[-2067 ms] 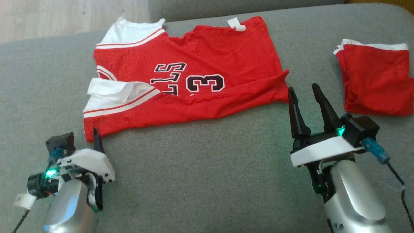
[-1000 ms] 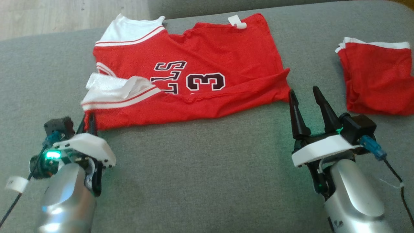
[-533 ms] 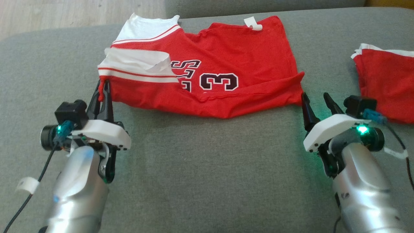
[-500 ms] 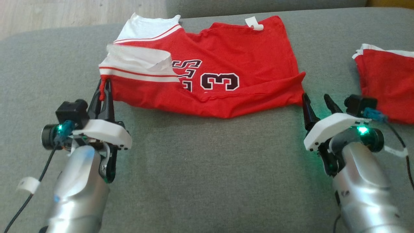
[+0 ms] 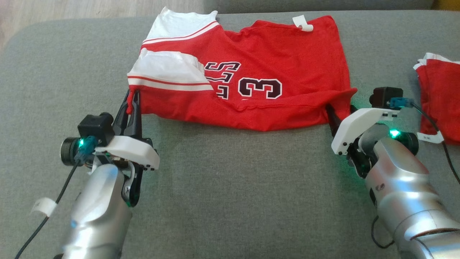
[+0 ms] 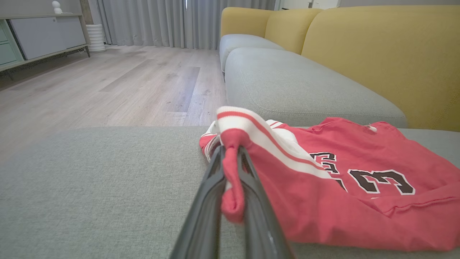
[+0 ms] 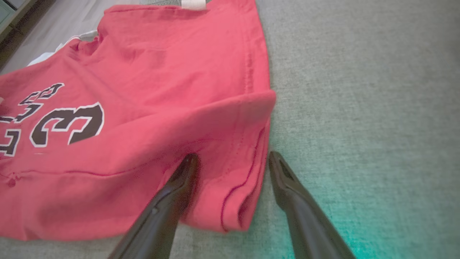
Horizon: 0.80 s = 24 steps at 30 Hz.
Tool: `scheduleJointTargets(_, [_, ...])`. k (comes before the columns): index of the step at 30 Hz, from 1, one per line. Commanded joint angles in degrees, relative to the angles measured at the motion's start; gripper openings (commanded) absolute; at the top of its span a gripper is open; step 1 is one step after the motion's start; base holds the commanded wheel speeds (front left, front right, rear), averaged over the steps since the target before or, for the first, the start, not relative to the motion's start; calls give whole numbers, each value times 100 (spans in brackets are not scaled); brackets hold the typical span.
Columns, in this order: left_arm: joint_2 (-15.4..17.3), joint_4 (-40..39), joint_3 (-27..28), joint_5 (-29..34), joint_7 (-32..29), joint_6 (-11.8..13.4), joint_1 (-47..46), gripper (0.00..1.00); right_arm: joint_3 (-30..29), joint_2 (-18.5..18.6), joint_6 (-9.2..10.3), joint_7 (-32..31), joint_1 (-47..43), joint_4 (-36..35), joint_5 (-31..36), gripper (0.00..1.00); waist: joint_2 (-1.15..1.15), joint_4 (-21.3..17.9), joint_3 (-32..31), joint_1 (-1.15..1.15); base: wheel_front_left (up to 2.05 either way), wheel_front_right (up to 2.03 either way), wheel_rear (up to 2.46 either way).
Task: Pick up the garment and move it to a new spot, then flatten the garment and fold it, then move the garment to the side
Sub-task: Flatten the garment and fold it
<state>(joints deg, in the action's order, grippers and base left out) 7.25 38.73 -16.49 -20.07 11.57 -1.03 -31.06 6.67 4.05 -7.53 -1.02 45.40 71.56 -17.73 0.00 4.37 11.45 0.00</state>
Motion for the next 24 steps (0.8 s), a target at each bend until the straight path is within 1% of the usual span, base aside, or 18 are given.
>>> scheduleJointTargets(1, [128,-179,154,43,7,10,-137,0,258,-117,4,-105,34,37,-63,82,0,21,5,0,0,0,0])
scheduleJointTargets(2, [135,-169,151,40,11,14,-134,0,340,-117,4,-123,54,71,-40,32,0,23,3,0,0,0,0])
scheduleJointTargets(3, [143,-157,151,35,16,18,-130,0,409,-117,4,-113,71,96,-3,0,0,22,-2,0,0,0,0])
scheduleJointTargets(11, [262,-39,200,-35,45,69,-23,0,596,-117,4,298,151,186,406,0,0,-106,-132,0,0,0,0])
scheduleJointTargets(16, [357,21,236,-83,54,105,134,0,495,-117,4,471,114,210,764,0,0,-229,-330,0,0,0,0])
scheduleJointTargets(20, [415,37,247,-119,48,140,313,0,366,-117,4,511,-4,218,814,0,0,-311,-564,0,0,0,0])
scheduleJointTargets(24, [466,23,250,-160,39,167,554,0,363,-117,4,502,-175,221,747,0,0,-376,-845,0,0,0,0])
